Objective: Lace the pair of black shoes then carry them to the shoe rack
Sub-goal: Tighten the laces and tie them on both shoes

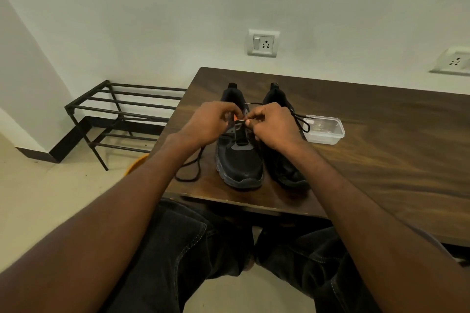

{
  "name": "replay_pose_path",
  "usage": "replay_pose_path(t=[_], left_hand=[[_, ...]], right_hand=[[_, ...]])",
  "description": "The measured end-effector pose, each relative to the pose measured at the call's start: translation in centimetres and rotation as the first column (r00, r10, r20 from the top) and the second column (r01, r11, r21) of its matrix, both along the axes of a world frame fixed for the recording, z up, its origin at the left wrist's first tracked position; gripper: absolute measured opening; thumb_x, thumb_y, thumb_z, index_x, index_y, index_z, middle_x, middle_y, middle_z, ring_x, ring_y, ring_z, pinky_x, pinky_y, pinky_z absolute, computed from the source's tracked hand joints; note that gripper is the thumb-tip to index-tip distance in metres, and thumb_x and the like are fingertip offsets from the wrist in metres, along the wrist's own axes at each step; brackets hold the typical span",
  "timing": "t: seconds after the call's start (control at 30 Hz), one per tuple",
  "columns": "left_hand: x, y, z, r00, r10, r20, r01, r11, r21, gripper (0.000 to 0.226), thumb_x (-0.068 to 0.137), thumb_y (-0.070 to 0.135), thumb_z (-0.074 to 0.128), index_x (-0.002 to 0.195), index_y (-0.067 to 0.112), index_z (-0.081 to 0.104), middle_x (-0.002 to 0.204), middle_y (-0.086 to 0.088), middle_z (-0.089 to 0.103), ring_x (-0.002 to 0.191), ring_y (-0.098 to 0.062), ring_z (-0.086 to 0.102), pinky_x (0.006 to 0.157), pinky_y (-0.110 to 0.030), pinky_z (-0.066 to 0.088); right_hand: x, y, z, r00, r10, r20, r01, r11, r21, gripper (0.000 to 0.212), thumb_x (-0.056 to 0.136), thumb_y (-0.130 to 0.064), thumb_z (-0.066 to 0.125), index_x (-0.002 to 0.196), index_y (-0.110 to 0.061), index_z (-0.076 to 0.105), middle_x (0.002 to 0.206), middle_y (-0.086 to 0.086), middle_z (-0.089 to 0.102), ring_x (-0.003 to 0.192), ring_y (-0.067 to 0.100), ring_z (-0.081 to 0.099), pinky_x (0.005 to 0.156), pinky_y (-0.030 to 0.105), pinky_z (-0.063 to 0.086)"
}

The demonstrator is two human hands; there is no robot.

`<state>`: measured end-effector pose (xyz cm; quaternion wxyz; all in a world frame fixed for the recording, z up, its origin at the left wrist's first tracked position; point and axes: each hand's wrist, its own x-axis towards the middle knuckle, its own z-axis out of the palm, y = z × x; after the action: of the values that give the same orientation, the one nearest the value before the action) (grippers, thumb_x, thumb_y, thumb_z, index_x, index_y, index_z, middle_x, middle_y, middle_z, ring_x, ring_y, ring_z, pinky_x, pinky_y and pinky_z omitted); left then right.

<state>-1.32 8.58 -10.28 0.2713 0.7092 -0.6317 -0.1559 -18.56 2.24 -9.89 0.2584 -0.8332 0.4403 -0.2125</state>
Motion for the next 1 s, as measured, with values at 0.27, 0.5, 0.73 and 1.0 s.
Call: replay_pose_path(t=[0.27,0.5,0.73,1.0], left_hand=[[0.1,-0.6,-0.3,0.963,-0.069,0.260,0.053,0.996,0.069,0.034,0.091,0.004,0.070,0.121,0.022,0.070,0.103,0.004,0.050,0.093,-0.013,0.049,0.083,-0.029,0.041],[1.1,0.3,-0.1,0.980,-0.101,0.173,0.088,0.993,0.079,0.023,0.090,0.005,0.073,0.103,0.024,0.076,0.096,0.003,0.068,0.089,-0.012,0.063,0.078,-0.029,0.050],[1.3,0.4,-0.3,0.985,-0.112,0.131,0.104,0.992,0.069,0.023,0.090,0.005,0.074,0.100,0.026,0.077,0.093,0.007,0.070,0.082,-0.007,0.063,0.079,-0.031,0.054],[1.8,0.5,-0.4,0.995,-0.101,0.016,0.100,0.993,0.062,0.024,0.089,0.001,0.073,0.096,0.022,0.080,0.092,0.007,0.073,0.073,-0.002,0.066,0.069,-0.017,0.051]], right_hand=[[0.5,0.6,-0.8,0.982,0.037,-0.183,-0.056,0.993,-0.099,0.024,0.099,-0.030,0.068,0.122,-0.035,0.075,0.113,-0.007,0.076,0.096,0.013,0.069,0.089,0.042,0.061],[0.9,1.2,-0.6,0.943,-0.004,-0.333,-0.066,0.978,-0.199,0.019,0.095,-0.037,0.069,0.113,-0.032,0.077,0.101,-0.002,0.074,0.089,0.019,0.068,0.082,0.041,0.061],[1.7,2.1,-0.4,0.918,-0.045,-0.394,-0.061,0.966,-0.253,0.020,0.093,-0.040,0.071,0.104,-0.025,0.075,0.088,0.000,0.068,0.081,0.020,0.066,0.076,0.040,0.059],[1.9,1.8,-1.3,0.924,-0.048,-0.379,-0.051,0.967,-0.248,0.019,0.093,-0.038,0.072,0.102,-0.022,0.072,0.093,0.002,0.068,0.084,0.023,0.067,0.077,0.042,0.059]])
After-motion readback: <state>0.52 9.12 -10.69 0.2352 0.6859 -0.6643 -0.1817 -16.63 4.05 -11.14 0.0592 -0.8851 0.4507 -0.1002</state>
